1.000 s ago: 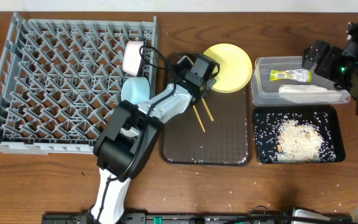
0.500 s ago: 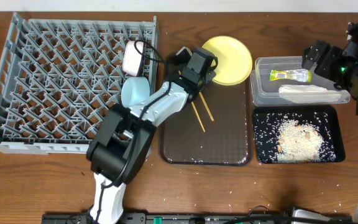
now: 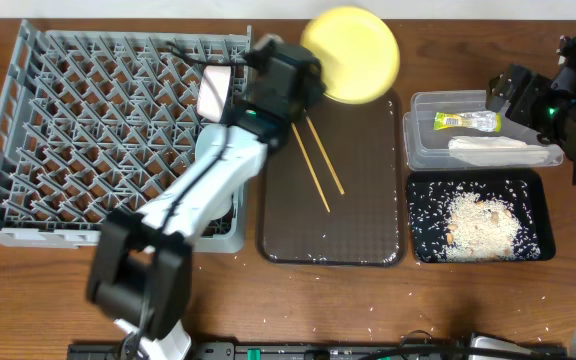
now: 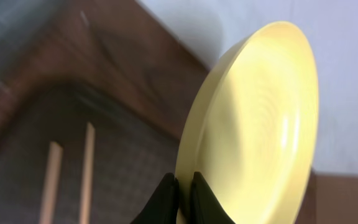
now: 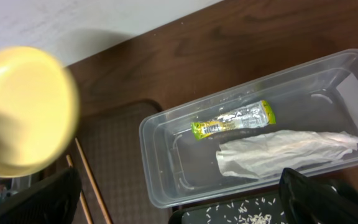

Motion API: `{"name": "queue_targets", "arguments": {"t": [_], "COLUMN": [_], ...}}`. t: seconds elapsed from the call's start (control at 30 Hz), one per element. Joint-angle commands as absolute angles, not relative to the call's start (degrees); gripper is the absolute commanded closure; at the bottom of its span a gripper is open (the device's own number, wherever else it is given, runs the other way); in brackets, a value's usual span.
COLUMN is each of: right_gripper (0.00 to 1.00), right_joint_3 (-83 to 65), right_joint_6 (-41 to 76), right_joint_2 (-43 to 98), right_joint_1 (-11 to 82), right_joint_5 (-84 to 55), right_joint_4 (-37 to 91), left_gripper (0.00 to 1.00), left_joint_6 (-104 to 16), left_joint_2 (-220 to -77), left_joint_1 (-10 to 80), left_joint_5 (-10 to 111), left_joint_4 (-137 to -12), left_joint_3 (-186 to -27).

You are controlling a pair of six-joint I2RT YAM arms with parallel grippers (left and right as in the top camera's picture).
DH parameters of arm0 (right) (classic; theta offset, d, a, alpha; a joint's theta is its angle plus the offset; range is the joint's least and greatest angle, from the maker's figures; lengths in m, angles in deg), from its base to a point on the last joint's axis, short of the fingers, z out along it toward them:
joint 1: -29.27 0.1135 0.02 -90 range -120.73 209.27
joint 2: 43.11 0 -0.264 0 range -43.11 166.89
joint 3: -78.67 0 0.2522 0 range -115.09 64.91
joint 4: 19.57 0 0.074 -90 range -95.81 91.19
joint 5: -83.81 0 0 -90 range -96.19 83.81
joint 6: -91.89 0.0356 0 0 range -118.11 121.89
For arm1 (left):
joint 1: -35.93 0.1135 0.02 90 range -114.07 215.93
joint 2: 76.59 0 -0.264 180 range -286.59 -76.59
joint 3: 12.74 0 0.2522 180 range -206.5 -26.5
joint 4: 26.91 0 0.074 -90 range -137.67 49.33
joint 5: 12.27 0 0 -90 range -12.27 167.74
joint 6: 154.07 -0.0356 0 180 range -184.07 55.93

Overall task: Sort waste into correct bins and load items into the dishwasher
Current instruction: 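Lower the yellow plate upright into the rack slots and release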

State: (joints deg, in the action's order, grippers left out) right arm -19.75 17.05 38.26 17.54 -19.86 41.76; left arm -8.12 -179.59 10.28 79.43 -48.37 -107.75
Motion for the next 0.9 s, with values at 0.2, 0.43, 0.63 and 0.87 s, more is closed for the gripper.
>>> {"name": "queue_targets", "arguments": {"t": [0.2,0.43,0.63,0.87], "right_gripper": [0.01,0.01,0.01,0.01], "right_joint_3": [-20.4,-20.4,-20.4,-20.4], "right_joint_6": [17.7,17.7,17.7,17.7], "right_joint_2": [38.3,38.3,38.3,38.3], "right_joint_1": [17.4,17.4,17.4,17.4], "right_joint_5": [-20.1,-20.1,-20.1,-20.1], "right_joint_4": [41.8,41.8,41.8,41.8], "left_gripper": [0.93,0.93,0.93,0.93], "left_joint_6": [-17.5,-27.2,-31.1,-37.0], "left_joint_2": [-169.9,-168.7,-168.7,-169.0], "left_joint_1": [24.9,34.7,41.0,44.3], "left_joint_5": [80.3,80.4,80.4,83.1], "left_joint_4": [-56.5,-63.5,-65.5,-65.5], "left_joint_3": [-108.2,-108.1,-108.1,-108.0]}}
